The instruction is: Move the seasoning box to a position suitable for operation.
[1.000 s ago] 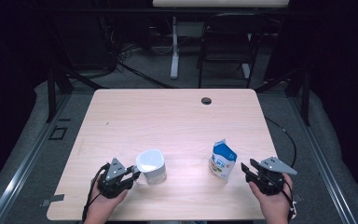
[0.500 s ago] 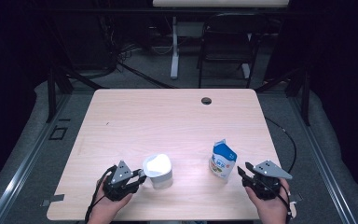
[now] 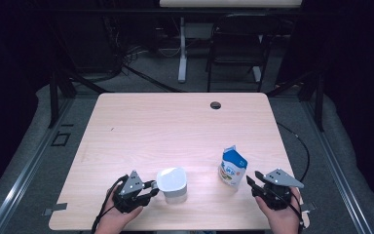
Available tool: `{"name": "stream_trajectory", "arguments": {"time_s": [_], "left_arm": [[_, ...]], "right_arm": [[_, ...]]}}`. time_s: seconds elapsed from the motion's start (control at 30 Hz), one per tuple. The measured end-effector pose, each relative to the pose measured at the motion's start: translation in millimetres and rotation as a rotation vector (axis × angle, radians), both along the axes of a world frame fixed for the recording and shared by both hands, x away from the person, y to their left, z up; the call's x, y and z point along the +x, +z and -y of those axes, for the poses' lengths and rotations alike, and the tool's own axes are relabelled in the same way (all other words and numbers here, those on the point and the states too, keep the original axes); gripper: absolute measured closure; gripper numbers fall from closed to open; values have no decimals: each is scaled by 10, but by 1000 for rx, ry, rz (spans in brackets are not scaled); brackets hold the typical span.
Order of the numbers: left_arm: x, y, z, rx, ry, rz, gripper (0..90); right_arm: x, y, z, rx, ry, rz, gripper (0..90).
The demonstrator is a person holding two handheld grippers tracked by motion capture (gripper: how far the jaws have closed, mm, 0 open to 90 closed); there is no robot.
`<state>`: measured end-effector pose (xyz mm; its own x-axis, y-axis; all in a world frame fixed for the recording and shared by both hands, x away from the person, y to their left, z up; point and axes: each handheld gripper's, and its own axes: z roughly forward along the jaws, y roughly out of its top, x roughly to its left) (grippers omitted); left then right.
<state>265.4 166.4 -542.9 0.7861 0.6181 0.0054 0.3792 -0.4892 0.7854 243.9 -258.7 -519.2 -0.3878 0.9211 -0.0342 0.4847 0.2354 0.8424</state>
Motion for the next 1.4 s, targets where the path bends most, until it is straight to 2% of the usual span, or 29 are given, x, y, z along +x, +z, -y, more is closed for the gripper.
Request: {"name": "stream_trajectory", "arguments": {"time_s": [0.1,0.3,0.37,0.4,0.47,0.53,0.67,0.8,0.87,0.97,1.07,1.17,1.23,1.4], "left_arm": [[11,-2,-43,-2,40,-1,638],[14,36,-124,-8,74,-17,624],[10,55,-143,-25,75,-34,597],[7,66,-151,-31,71,-41,589],[-35,97,-182,-55,63,-42,586],[-66,123,-202,-58,67,-36,587],[-115,213,-273,-88,72,-26,597],[-122,308,-309,-95,81,1,647],[-121,345,-312,-112,92,11,693],[-115,396,-316,-128,96,23,767],[-111,433,-297,-132,96,30,835],[-105,484,-252,-147,87,33,895],[-93,509,-212,-142,79,33,899],[-41,549,-122,-148,70,15,900]], "right_arm": [[-9,4,-5,7,-1,7,622],[-72,24,-23,18,3,4,599],[-98,30,-39,-1,7,-8,607],[-110,31,-43,5,10,-11,620],[-154,40,-51,7,14,-20,639],[-194,46,-63,-8,23,-27,653],[-290,83,-91,-5,51,-17,700],[-367,134,-155,-9,82,11,748],[-381,141,-188,-4,96,20,759],[-386,126,-257,2,110,34,757],[-380,100,-339,3,131,38,716],[-378,95,-405,7,160,35,740],[-373,104,-446,-13,179,29,748],[-339,90,-504,-21,207,18,759]]}}
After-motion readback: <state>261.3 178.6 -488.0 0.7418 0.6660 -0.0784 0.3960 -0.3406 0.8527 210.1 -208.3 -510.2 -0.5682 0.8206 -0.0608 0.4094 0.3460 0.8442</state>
